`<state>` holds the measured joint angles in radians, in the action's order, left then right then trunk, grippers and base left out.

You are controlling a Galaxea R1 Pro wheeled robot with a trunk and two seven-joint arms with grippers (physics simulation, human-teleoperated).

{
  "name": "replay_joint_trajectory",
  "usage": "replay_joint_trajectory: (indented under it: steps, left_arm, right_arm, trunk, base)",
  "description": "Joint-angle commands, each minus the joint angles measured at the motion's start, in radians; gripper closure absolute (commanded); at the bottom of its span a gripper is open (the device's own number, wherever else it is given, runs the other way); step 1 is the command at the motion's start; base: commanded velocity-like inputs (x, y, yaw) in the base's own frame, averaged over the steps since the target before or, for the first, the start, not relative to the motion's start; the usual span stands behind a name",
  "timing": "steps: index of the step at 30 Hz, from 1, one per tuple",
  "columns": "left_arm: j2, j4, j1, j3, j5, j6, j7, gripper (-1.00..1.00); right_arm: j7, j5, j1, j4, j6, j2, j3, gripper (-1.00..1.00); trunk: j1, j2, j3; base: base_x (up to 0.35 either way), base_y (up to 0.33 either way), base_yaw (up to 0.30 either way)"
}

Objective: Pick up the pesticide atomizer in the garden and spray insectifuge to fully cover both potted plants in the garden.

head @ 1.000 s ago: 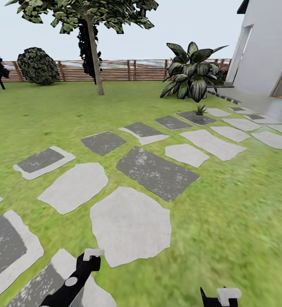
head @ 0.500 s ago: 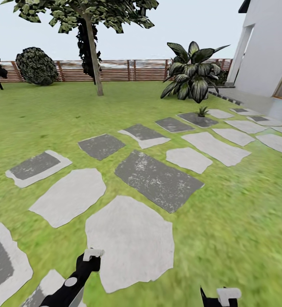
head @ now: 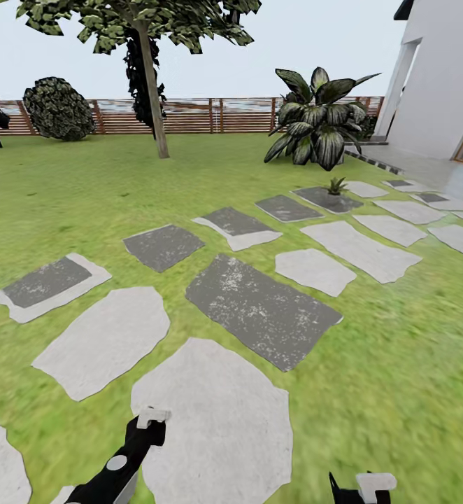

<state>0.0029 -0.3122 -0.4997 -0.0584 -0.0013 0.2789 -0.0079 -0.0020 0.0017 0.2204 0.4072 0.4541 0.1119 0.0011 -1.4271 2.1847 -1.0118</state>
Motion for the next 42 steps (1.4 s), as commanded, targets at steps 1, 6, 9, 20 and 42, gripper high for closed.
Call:
replay_joint_trajectory:
  steps: [1,6,9,20,42]
  left_arm:
    - [0.0,0.001,-0.001,-0.003,0.0,0.003,0.0,1.0]
    - [0.0,0.001,-0.001,-0.003,0.0,0.003,0.0,1.0]
    - [0.001,0.001,-0.001,-0.002,0.0,0.003,0.0,1.0]
    - [0.001,0.001,-0.001,-0.003,0.0,0.003,0.0,1.0]
    - [0.001,0.001,-0.001,-0.003,0.0,0.003,0.0,1.0]
  right_arm:
    - [0.0,0.0,0.0,-0.001,0.003,0.0,0.0,-1.0]
    - [-0.002,-0.001,0.0,0.0,0.003,0.0,0.0,-1.0]
    - [-0.002,-0.002,0.0,0.0,0.003,0.0,0.0,-1.0]
    - [-0.003,-0.003,0.0,-0.001,0.003,0.0,-0.002,-1.0]
    - [-0.003,-0.003,0.0,-0.001,0.003,0.0,-0.003,-1.0]
  trunk:
    - [0.0,0.0,-0.001]
    - [0.0,0.0,-0.001]
    - [0.0,0.0,-0.001]
    - [0.0,0.0,-0.001]
    - [0.0,0.0,-0.001]
  base:
    - [0.338,0.0,0.0]
    - [0.338,0.0,0.0]
    - [0.338,0.0,0.0]
    - [0.338,0.0,0.0]
    - [0.338,0.0,0.0]
